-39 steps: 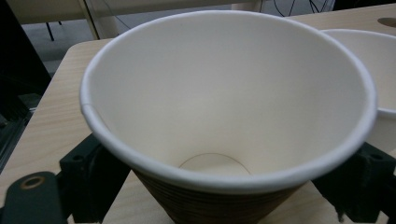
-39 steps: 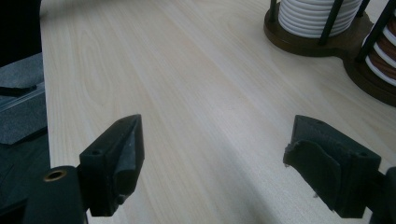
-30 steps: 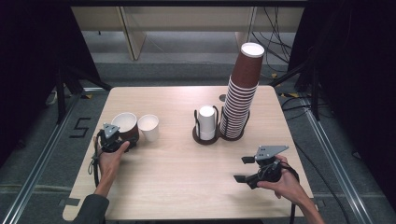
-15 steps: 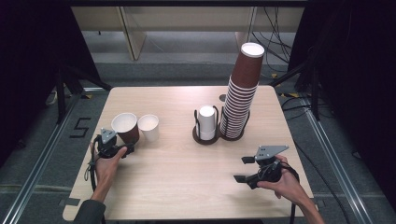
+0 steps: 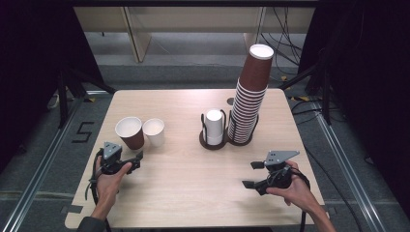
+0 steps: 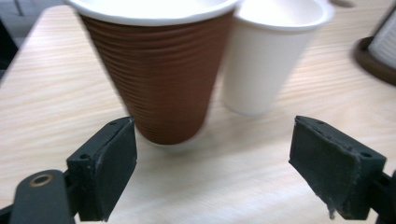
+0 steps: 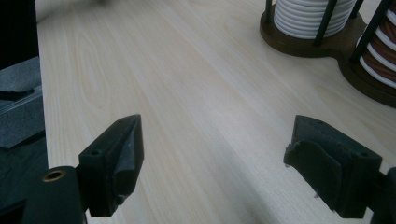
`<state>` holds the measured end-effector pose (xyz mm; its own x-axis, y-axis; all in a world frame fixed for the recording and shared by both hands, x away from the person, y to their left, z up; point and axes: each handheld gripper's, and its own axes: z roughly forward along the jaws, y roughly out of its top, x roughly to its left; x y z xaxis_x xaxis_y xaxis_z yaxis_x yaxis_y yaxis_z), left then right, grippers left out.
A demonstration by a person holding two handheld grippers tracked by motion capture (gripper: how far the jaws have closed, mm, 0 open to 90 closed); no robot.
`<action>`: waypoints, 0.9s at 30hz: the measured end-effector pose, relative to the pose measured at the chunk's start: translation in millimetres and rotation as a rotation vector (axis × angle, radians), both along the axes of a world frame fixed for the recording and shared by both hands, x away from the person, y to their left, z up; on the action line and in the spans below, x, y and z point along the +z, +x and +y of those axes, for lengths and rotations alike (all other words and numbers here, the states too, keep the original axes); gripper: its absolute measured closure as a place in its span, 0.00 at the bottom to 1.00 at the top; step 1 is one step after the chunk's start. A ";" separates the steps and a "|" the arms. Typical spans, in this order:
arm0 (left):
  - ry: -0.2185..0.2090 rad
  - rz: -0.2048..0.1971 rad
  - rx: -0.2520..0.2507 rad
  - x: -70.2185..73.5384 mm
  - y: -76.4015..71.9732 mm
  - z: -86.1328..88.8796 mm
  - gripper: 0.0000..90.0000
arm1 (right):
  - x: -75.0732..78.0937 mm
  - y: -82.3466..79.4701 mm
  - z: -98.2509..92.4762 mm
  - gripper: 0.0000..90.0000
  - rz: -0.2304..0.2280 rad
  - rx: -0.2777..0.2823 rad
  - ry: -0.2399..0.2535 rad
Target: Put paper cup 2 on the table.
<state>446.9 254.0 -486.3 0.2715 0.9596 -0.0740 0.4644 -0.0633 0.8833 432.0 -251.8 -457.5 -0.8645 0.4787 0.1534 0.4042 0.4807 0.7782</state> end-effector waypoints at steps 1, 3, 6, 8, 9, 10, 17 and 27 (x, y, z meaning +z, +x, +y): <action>-0.001 -0.006 -0.017 1.1 -3.9 -4.4 0.16 | 0.0 -0.3 0.0 0.21 -0.006 -0.005 0.000; -0.004 -0.021 -0.043 2.2 -9.5 -10.6 0.16 | 0.0 -0.3 -0.2 0.21 -0.016 -0.008 -0.001; -0.023 -0.025 -0.081 5.8 -20.7 -22.6 0.16 | -0.1 -1.8 -0.2 0.20 0.005 -0.020 0.016; -0.026 -0.028 -0.097 8.0 -26.4 -28.8 0.16 | 0.8 -2.4 -1.0 0.20 0.005 -0.028 0.017; -0.023 -0.032 -0.112 9.0 -28.5 -31.9 0.16 | 1.2 -2.8 -1.2 0.20 0.001 -0.029 0.020; -0.021 -0.029 -0.118 10.0 -31.1 -35.1 0.16 | 1.6 -2.8 -1.4 0.20 -0.005 -0.026 0.024; -0.031 -0.057 -0.173 12.8 -46.4 -56.0 0.16 | 4.5 -9.7 -1.2 0.18 -0.022 -0.037 0.030; -0.019 -0.089 -0.260 9.3 -61.3 -80.6 0.16 | 1.5 -19.9 1.1 0.18 -0.041 -0.042 0.050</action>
